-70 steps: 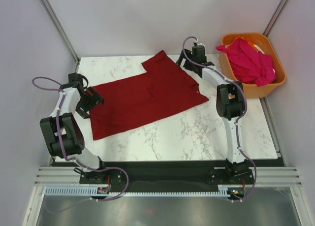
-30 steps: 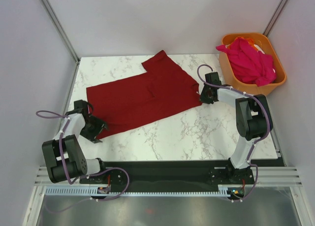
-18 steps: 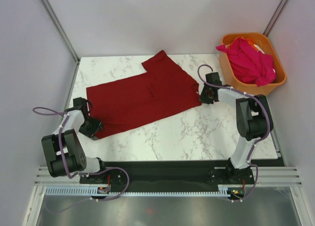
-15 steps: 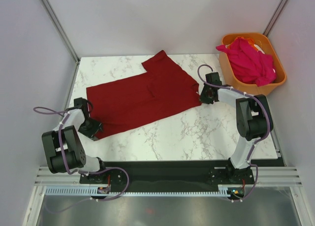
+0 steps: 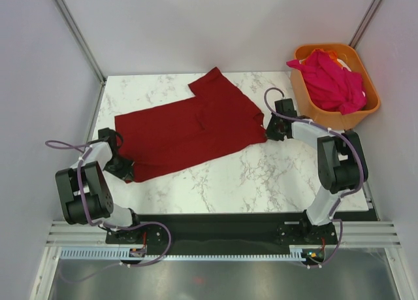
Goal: Fold and stack the t-shirts
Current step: Fold the tshirt
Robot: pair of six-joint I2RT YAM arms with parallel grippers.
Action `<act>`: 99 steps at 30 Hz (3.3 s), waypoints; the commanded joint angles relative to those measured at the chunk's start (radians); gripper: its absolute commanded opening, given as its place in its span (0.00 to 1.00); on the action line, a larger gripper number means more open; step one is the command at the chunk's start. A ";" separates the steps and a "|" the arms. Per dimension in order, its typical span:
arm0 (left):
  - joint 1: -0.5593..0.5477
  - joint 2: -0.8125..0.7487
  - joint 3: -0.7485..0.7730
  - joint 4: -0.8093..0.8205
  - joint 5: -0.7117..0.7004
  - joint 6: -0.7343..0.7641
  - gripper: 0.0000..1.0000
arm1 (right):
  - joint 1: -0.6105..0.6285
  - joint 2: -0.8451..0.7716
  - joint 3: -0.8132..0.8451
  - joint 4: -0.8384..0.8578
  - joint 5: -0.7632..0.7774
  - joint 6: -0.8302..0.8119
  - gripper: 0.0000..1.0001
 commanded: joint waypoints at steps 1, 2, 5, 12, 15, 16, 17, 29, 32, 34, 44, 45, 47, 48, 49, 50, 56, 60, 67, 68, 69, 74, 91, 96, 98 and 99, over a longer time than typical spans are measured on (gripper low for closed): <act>0.006 -0.038 -0.012 0.077 0.039 0.008 0.02 | -0.003 -0.122 -0.071 0.001 -0.009 0.036 0.00; 0.010 -0.050 -0.006 0.061 0.050 0.011 0.02 | -0.006 -0.183 -0.093 -0.008 -0.003 0.037 0.00; 0.018 -0.079 0.017 0.011 0.091 0.031 0.02 | -0.016 -0.330 -0.196 -0.050 0.028 0.040 0.00; 0.022 -0.166 -0.055 -0.028 0.165 0.022 0.02 | -0.020 -0.605 -0.421 -0.180 0.024 0.105 0.00; 0.061 -0.202 -0.067 -0.054 0.167 0.005 0.02 | -0.018 -0.711 -0.470 -0.260 0.037 0.161 0.00; 0.061 -0.211 -0.069 -0.061 0.168 0.002 0.02 | -0.018 -0.763 -0.476 -0.298 0.051 0.174 0.00; 0.061 -0.229 -0.072 -0.074 0.182 0.001 0.02 | -0.020 -0.787 -0.483 -0.317 0.065 0.203 0.00; 0.061 -0.473 0.084 -0.267 0.224 0.022 0.99 | -0.018 -0.765 -0.118 -0.444 0.195 0.050 0.98; 0.061 -0.480 0.253 -0.264 0.156 0.056 1.00 | -0.018 -0.652 0.003 -0.363 0.128 -0.012 0.98; 0.061 -0.429 0.298 -0.264 0.156 0.056 1.00 | -0.016 -0.458 0.132 -0.320 0.024 -0.033 0.98; 0.047 0.264 0.644 0.018 0.297 0.166 0.90 | -0.010 0.439 0.940 -0.242 -0.125 -0.082 0.94; 0.044 0.328 0.666 0.018 0.320 0.172 0.90 | -0.009 0.543 0.997 -0.245 -0.116 -0.094 0.95; 0.036 0.379 0.710 0.020 0.361 0.163 0.88 | -0.015 0.628 1.132 -0.251 -0.136 -0.099 0.94; 0.032 0.415 0.723 0.021 0.360 0.160 0.88 | -0.015 0.691 1.169 -0.251 -0.139 -0.098 0.95; 0.016 0.429 0.738 0.021 0.361 0.165 0.88 | -0.015 0.717 1.206 -0.254 -0.145 -0.101 0.94; 0.010 0.441 0.767 0.021 0.354 0.169 0.88 | -0.016 0.737 1.253 -0.252 -0.141 -0.107 0.94; 0.002 0.505 0.846 0.015 0.326 0.183 0.88 | -0.024 0.832 1.376 -0.211 -0.093 -0.111 0.95; 0.002 0.538 0.860 -0.002 0.314 0.186 0.88 | -0.029 0.897 1.413 -0.199 -0.105 -0.101 0.94; -0.001 0.567 0.849 -0.008 0.315 0.179 0.85 | -0.029 0.960 1.410 -0.197 -0.079 -0.113 0.93; -0.001 0.568 0.847 -0.006 0.315 0.174 0.85 | -0.027 0.975 1.412 -0.196 -0.085 -0.105 0.91; -0.001 0.570 0.847 -0.006 0.315 0.174 0.84 | -0.026 0.981 1.413 -0.197 -0.091 -0.105 0.89; -0.001 0.568 0.838 -0.006 0.329 0.166 0.84 | 0.029 0.972 1.352 -0.199 -0.076 -0.127 0.75; -0.004 0.643 0.866 -0.014 0.283 0.171 0.82 | 0.020 0.921 1.283 -0.183 0.004 -0.064 0.00; -0.011 0.669 0.899 -0.012 0.245 0.188 0.80 | 0.019 0.860 1.249 -0.165 -0.024 -0.061 0.00; -0.022 0.686 0.916 -0.012 0.243 0.180 0.80 | 0.019 0.828 1.225 -0.154 -0.045 -0.056 0.00; -0.025 0.714 0.956 -0.012 0.248 0.185 0.79 | 0.019 0.816 1.211 -0.147 -0.052 -0.053 0.00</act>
